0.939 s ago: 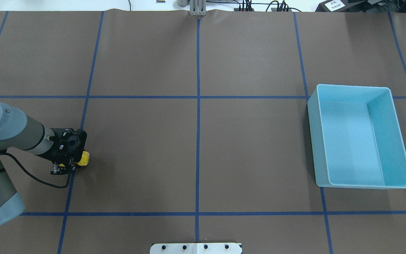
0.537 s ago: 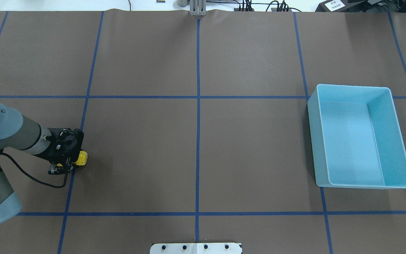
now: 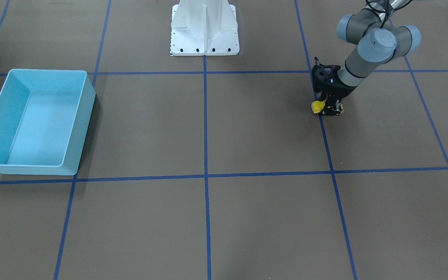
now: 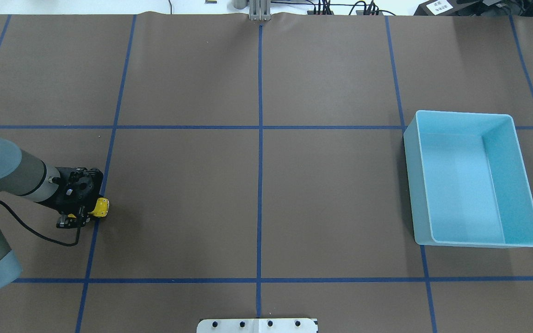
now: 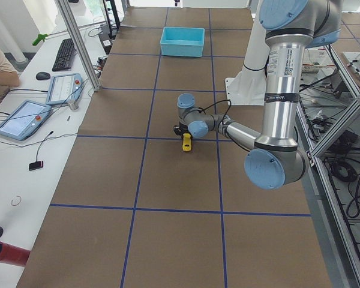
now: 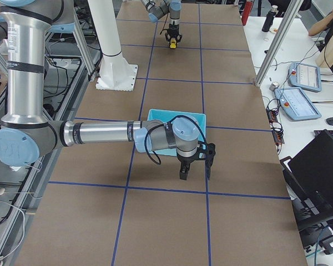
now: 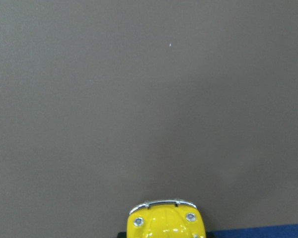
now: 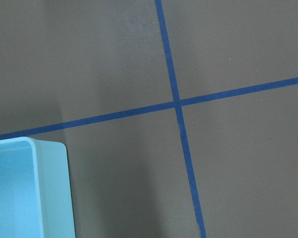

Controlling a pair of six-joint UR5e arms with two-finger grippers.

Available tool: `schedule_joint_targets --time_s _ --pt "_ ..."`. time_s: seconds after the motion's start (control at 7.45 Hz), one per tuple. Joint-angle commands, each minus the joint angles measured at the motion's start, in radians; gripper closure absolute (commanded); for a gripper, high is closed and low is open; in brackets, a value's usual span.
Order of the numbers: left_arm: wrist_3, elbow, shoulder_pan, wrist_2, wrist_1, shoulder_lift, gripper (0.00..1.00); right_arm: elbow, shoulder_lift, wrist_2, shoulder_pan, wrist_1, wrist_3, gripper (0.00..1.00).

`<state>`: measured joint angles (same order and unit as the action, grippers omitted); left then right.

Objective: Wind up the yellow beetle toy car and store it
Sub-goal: 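Drag the pressed car backward toward the robot with the left gripper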

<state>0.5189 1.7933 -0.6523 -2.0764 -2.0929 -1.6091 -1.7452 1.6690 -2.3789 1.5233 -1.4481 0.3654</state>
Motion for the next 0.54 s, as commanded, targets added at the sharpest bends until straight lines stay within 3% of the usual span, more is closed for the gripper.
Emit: schedule_joint_targets --time_s 0.0,0.4 --pt "0.001 0.0 -0.006 -0.007 -0.024 0.018 0.87 0.015 -0.008 0.001 0.0 0.0 0.001 0.0" --pt "0.003 -0.015 -0.015 -0.018 -0.054 0.026 0.87 0.016 -0.008 0.001 0.0 0.0 -0.003 0.0"
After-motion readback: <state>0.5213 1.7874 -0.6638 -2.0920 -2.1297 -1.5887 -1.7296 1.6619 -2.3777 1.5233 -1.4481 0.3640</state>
